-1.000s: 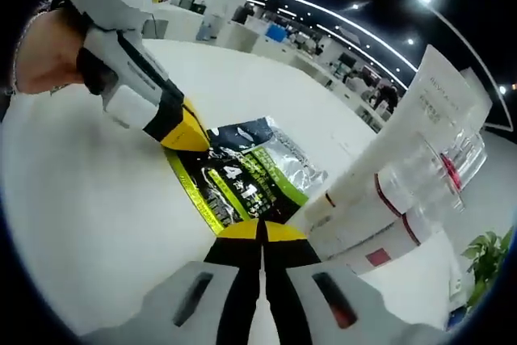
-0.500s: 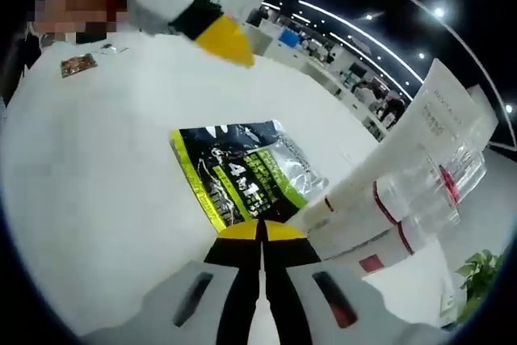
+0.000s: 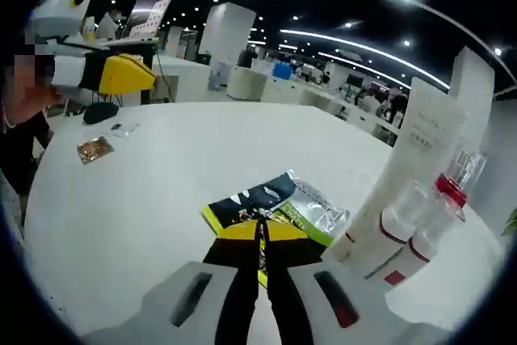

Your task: Arrange the skincare products in the storage area until every visible bottle or jar stands upright without overlapping.

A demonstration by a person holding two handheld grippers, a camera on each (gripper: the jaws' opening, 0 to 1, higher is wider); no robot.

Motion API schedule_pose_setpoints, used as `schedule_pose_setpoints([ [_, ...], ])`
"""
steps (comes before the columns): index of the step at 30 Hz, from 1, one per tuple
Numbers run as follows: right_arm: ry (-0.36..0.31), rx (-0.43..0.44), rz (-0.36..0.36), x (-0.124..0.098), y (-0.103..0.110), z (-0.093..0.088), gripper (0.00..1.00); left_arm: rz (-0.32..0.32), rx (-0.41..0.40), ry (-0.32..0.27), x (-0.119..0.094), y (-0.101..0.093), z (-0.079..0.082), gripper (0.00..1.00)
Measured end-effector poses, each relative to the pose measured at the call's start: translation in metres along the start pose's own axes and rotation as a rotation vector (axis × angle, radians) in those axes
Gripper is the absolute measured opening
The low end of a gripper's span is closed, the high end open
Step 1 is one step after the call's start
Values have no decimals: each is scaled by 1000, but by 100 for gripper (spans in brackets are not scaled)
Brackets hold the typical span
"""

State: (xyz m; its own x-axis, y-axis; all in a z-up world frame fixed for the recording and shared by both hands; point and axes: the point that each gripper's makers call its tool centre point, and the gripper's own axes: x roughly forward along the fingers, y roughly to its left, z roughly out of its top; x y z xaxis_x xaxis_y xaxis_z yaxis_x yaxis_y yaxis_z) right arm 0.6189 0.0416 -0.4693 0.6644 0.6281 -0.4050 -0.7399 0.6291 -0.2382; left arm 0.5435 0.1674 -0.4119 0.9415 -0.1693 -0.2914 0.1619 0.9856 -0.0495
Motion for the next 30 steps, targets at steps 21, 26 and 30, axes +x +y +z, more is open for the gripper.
schedule_pose_setpoints([
  [21, -86, 284, 409, 37, 105, 63, 28, 413, -190, 264, -101, 119, -122, 4],
  [26, -45, 235, 480, 41, 133, 62, 28, 412, -207, 305, -101, 119, -133, 4],
  [30, -20, 221, 512, 44, 147, 62, 28, 400, -180, 310, -99, 118, -134, 4],
])
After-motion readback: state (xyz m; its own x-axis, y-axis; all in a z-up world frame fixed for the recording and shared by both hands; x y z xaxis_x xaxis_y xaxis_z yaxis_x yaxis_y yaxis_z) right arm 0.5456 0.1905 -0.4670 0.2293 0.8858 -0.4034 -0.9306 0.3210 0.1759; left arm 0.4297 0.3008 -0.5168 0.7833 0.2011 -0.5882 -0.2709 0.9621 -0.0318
